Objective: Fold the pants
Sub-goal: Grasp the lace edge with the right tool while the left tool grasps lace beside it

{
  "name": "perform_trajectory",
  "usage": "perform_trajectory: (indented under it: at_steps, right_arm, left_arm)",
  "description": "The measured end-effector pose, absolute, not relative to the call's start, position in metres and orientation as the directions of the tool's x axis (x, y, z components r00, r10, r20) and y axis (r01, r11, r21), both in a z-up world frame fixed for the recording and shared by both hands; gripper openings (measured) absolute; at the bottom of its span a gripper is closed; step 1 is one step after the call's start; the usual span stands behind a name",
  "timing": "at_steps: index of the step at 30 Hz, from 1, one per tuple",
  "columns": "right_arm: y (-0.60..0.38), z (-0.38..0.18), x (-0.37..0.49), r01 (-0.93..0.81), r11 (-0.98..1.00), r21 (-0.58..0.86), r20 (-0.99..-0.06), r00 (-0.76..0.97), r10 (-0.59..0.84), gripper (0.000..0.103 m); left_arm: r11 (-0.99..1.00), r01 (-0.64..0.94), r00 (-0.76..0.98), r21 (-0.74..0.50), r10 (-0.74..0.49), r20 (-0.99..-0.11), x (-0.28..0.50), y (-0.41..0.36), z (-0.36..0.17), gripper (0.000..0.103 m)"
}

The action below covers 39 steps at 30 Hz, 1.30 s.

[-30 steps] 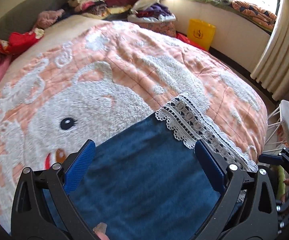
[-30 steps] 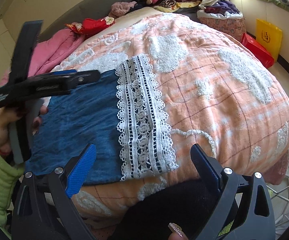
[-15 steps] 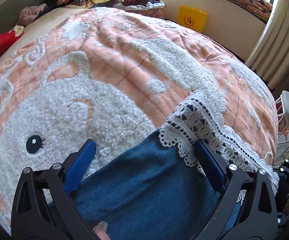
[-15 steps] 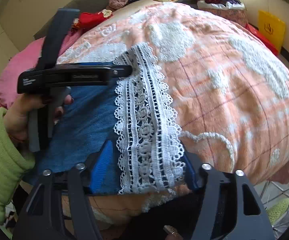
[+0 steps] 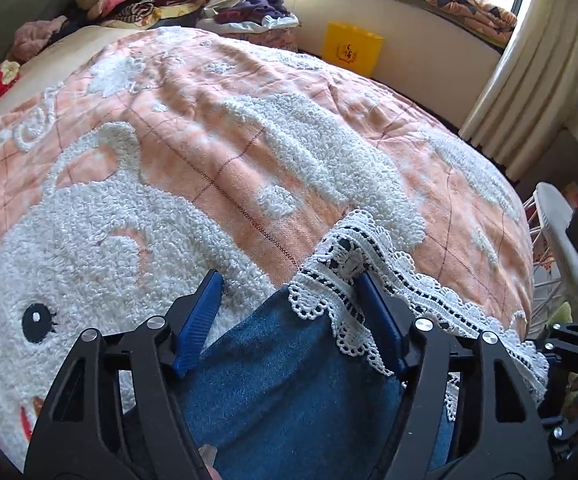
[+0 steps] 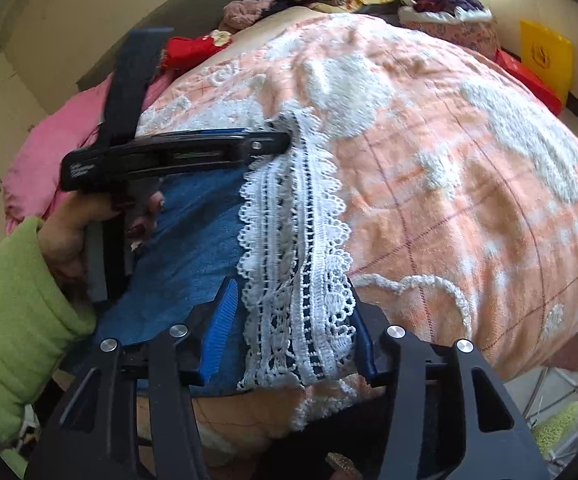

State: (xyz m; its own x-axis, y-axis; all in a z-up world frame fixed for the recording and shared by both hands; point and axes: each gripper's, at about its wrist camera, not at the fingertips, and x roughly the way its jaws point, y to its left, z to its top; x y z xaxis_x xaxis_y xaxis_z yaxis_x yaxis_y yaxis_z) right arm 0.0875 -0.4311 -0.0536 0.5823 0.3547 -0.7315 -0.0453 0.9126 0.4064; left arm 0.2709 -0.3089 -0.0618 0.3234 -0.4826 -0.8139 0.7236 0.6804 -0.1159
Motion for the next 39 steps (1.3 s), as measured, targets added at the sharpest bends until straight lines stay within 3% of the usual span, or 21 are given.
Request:
perform_trajectory:
  at_steps: [4,6,8,10,14,22,29,34,39]
  right_arm:
    - [-0.421,-0.057,0.092,-0.07,0.917,0.392,-0.745,0.561,0.362,0.048]
    - [-0.422,-0.059,0.094,-0.069,0.911,0.406,-0.741,0.559,0.373,0.04]
    - [-0.428,-0.061,0.093,-0.053,0.898,0.436,-0.729,0.564,0.387,0.031]
    - [-0.433,-0.06,0.091,-0.047,0.887,0.459,-0.718,0.569,0.402,0.028]
    - [-0.431,-0.051,0.086,-0.083,0.88,0.467,-0.689,0.589,0.422,0.022]
    - [-0.411,-0.013,0.083,-0.189,0.851,0.491,-0.623,0.606,0.494,0.021]
    - [-0.362,0.026,0.078,-0.351,0.816,0.459,-0.58,0.577,0.575,0.021]
    - [-0.304,0.036,0.085,-0.464,0.78,0.42,-0.593,0.51,0.623,0.021]
    - [-0.234,0.013,0.09,-0.558,0.755,0.345,-0.663,0.425,0.617,0.021]
  left_arm:
    - [0.68,0.726,0.321,-0.101,-0.466,-0.825,0.268,-0.312,-0.06,0.045]
    - [0.672,0.732,0.314,-0.107,-0.474,-0.823,0.266,-0.313,-0.057,0.021]
    - [0.678,0.73,0.328,-0.087,-0.459,-0.826,0.263,-0.315,-0.057,0.019]
    - [0.679,0.729,0.327,-0.085,-0.455,-0.828,0.259,-0.317,-0.055,0.009]
    - [0.683,0.721,0.332,-0.121,-0.493,-0.804,0.256,-0.309,-0.048,0.006]
    - [0.691,0.69,0.37,-0.217,-0.593,-0.715,0.243,-0.266,-0.011,0.005]
    - [0.734,0.641,0.459,-0.223,-0.6,-0.655,0.224,-0.205,0.022,0.005]
    - [0.795,0.563,0.526,-0.226,-0.555,-0.644,0.211,-0.144,0.021,0.005]
    - [0.85,0.466,0.542,-0.248,-0.495,-0.679,0.205,-0.096,-0.005,0.007]
